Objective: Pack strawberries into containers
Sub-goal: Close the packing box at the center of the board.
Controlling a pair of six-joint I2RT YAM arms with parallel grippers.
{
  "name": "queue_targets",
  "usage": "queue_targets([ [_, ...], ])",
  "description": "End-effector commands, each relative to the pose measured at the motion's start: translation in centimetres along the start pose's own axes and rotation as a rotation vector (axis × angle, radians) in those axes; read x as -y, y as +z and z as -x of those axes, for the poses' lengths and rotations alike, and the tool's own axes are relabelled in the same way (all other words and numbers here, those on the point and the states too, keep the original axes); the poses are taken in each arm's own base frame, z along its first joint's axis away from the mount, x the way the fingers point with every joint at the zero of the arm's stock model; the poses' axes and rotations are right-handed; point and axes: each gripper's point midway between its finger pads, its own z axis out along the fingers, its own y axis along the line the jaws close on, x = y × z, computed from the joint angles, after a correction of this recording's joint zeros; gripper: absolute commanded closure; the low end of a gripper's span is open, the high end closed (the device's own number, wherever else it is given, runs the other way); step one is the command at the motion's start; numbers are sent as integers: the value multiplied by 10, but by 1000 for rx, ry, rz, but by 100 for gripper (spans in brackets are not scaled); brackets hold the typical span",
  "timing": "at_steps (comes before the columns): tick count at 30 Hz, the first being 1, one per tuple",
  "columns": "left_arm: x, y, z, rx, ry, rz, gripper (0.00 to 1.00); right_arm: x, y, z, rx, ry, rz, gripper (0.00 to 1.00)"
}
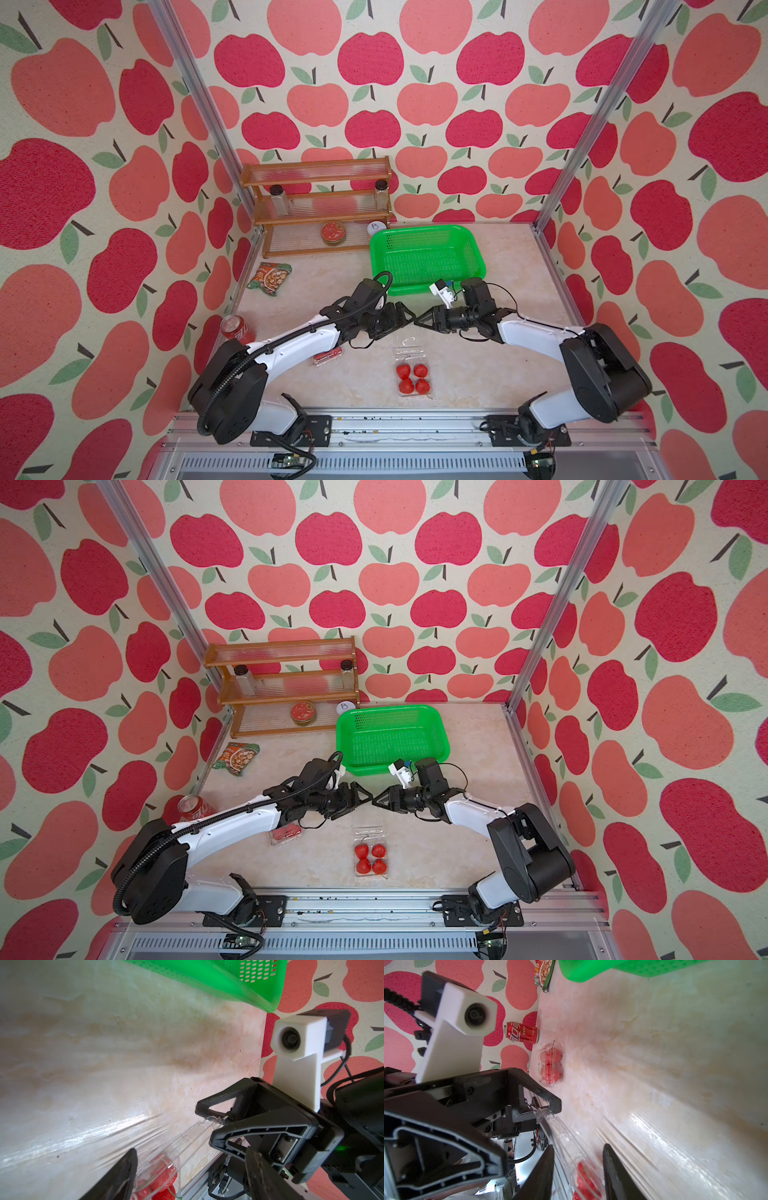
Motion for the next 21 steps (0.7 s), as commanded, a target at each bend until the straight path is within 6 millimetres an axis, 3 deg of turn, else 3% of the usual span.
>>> queue_targets([
  [1,13,-6,-4,-14,37,-32,20,-6,-2,-18,-48,-4,18,59],
  [21,19,-14,-10,-6,49,-45,20,-40,-13,-58,-147,-65,59,56],
])
